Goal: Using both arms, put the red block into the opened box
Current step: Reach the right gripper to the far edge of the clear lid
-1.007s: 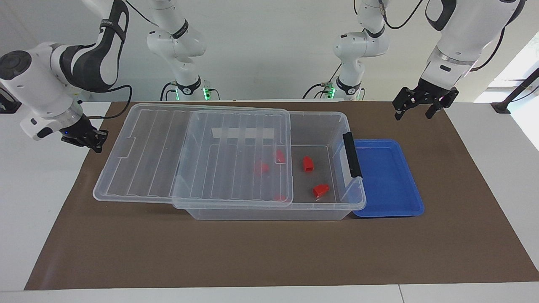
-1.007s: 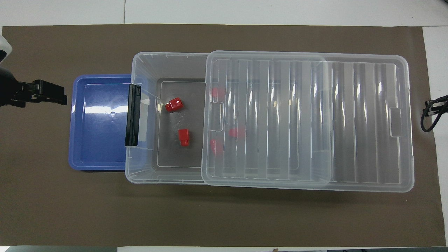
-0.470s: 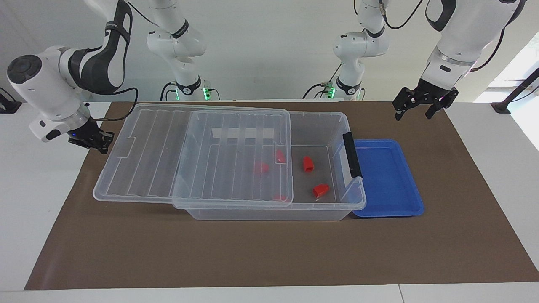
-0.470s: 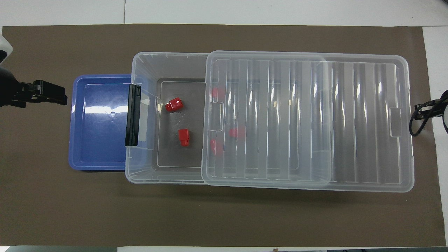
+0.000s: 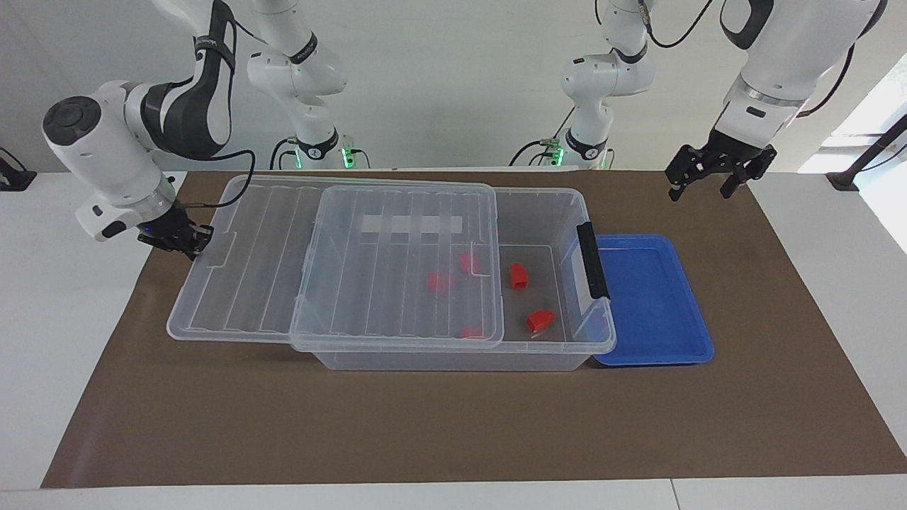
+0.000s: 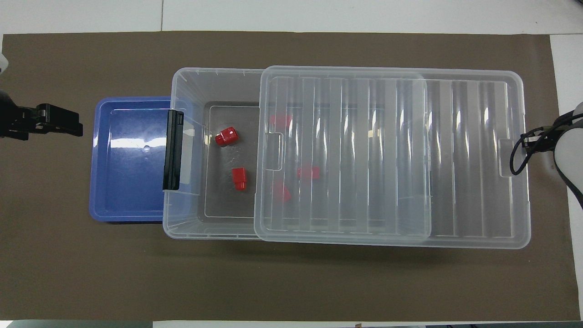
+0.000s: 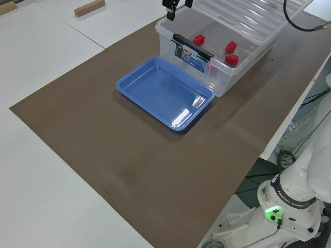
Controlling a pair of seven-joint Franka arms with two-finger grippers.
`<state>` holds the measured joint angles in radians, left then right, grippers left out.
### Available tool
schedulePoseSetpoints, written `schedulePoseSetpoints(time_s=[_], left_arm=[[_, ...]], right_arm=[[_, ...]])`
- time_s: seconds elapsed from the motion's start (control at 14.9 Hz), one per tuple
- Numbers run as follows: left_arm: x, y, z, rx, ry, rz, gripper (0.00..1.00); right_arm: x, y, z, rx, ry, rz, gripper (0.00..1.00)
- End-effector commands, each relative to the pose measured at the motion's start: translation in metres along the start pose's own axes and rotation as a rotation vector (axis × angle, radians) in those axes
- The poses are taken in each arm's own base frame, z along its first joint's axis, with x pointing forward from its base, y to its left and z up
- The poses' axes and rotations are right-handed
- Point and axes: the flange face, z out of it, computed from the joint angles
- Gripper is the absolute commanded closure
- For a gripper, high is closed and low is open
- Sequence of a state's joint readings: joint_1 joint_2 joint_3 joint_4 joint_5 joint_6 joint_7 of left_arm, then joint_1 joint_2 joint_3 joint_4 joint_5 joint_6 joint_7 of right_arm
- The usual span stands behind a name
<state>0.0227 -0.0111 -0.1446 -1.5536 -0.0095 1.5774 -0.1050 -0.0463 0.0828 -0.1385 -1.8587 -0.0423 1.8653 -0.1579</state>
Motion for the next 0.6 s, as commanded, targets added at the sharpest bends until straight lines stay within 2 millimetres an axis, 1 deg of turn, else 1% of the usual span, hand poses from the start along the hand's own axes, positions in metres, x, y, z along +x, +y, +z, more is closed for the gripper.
schedulePoseSetpoints(time_s=[0.0,0.13,0.27,0.47,0.54], left_arm=[[-0.019,0.013,-0.016,-0.023,0.022,0.035,0.00],[-0.026,0.007,-0.017,-0.022,0.003,0.053,0.00],[-0.030,0.005,-0.020,-0.022,0.002,0.073,0.00],[-0.029,-0.003,-0.020,-0.027,0.001,0.084,0.00],[-0.029,-0.004,-0.021,-0.027,0.001,0.084,0.00]], right_arm=[[-0.007,-0.008,0.000,0.007,0.024,0.013,1.00],[-0.007,-0.013,0.004,0.010,0.023,0.007,1.00],[-0.008,-0.017,0.001,0.021,0.038,0.033,1.00],[-0.006,-0.036,0.004,0.021,0.036,0.043,1.00],[-0.005,-0.048,0.003,0.021,0.038,0.042,1.00]])
